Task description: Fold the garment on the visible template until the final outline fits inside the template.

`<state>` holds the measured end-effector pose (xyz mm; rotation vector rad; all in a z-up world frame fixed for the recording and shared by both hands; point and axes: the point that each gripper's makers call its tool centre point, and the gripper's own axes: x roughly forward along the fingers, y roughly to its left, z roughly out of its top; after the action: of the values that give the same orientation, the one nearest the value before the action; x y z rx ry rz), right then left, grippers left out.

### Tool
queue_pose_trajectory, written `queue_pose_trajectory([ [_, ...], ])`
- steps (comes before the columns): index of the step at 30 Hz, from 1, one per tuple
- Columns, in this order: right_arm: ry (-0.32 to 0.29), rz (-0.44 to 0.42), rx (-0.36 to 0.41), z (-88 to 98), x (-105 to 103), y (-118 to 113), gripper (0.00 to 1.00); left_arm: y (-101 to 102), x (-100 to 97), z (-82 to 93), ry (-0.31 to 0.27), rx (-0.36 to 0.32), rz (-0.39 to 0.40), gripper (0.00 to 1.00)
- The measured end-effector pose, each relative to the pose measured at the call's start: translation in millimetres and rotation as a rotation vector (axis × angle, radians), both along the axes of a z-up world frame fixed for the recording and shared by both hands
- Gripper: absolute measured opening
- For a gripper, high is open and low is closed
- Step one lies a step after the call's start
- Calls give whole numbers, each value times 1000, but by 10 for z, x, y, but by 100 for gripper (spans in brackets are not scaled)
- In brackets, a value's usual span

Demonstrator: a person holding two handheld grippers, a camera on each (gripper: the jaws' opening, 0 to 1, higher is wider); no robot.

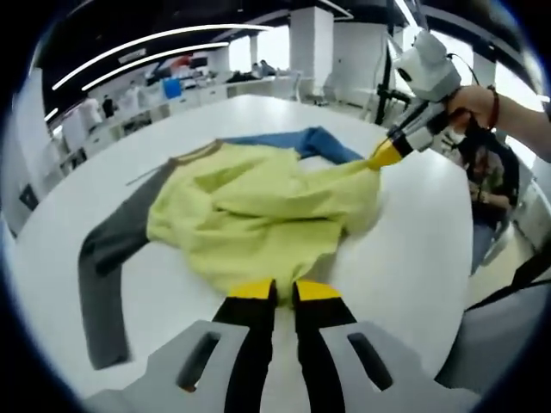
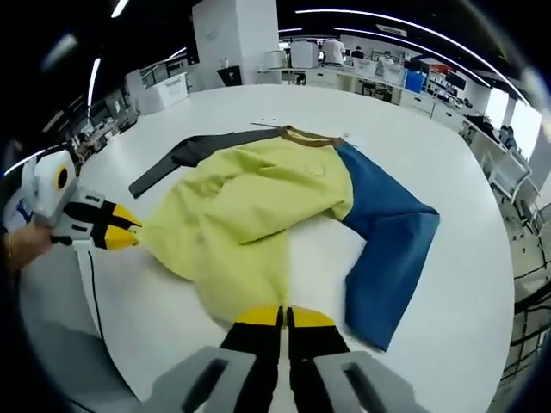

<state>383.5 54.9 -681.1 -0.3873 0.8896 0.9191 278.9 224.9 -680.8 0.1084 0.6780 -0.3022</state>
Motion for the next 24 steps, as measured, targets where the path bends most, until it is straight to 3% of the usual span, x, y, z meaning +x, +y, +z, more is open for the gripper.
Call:
queue_pose_trajectory([
  [5,5,-58,17,19,-103,-108,0,0,-67,62,-11,-21,-13,5],
  [9,-3,-91,17,-6,-136,-191,0,65,-125,117,-31,1,-22,5],
  [24,-34,-139,-3,10,-250,-446,0,306,-373,89,2,12,-7,5],
])
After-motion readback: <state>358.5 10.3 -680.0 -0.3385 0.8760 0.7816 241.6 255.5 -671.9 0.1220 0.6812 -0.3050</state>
